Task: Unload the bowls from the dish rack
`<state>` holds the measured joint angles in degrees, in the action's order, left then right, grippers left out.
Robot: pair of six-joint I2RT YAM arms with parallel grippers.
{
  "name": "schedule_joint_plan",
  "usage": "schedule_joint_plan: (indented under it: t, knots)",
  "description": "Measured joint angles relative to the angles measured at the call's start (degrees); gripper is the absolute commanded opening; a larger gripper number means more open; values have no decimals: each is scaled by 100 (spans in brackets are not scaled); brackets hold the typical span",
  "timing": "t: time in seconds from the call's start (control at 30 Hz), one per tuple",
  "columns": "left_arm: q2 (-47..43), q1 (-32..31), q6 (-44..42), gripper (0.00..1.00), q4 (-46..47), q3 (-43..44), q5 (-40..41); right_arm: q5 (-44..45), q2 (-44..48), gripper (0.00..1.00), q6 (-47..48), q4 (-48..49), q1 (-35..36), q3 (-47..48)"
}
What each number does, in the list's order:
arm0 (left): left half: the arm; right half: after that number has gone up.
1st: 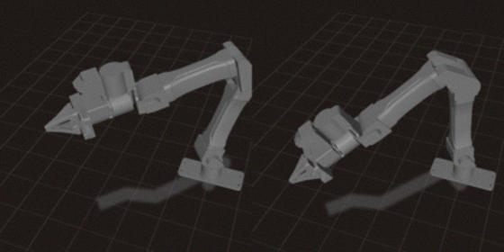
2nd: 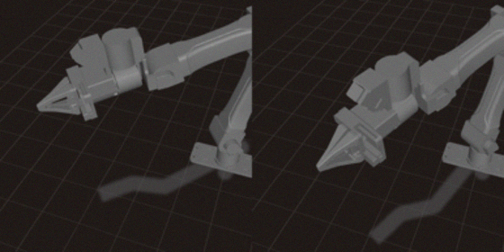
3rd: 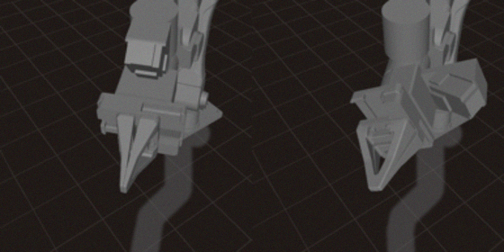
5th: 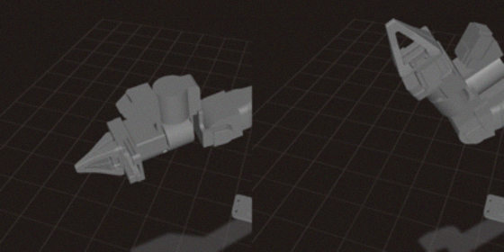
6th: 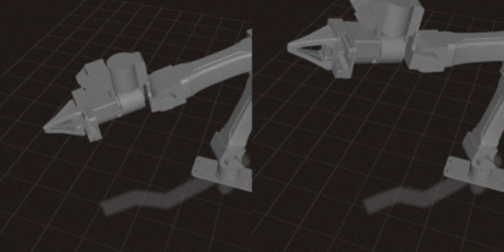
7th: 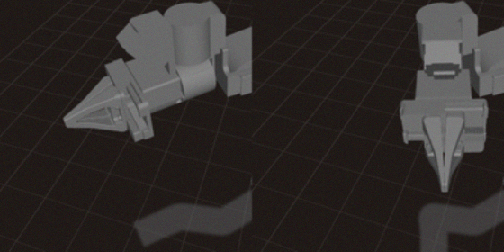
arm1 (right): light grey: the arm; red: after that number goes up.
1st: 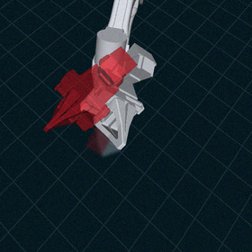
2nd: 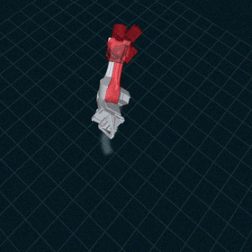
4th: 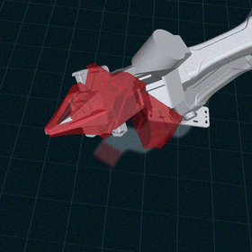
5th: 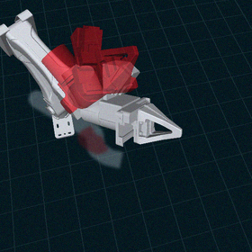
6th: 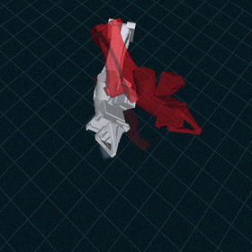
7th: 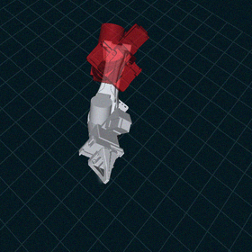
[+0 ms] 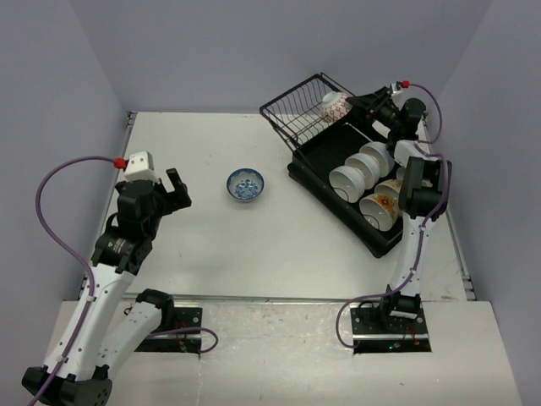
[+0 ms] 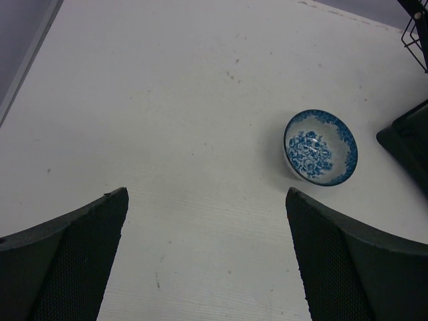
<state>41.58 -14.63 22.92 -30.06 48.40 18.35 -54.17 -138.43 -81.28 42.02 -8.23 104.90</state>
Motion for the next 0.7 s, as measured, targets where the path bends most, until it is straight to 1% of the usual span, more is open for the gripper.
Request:
schedule_joint_plan:
  t: [0.17, 0.2, 0.47, 0.67, 0.7]
  knots:
    - [-7, 0, 0, 100, 2, 0, 0, -142, -227, 45, -313, 278, 0, 203]
    - [-9, 0, 0, 100, 2, 0, -2, -155, -245, 43, -341, 299, 0, 219]
    - [-13, 0, 0, 100, 2, 0, -20, -278, -341, 41, -531, 426, 0, 321]
    - [-13, 0, 0, 100, 4, 0, -20, -389, -485, 38, -798, 649, -22, 507]
    - [-13, 0, 0, 100, 2, 0, -20, -391, -487, 36, -835, 664, -26, 507]
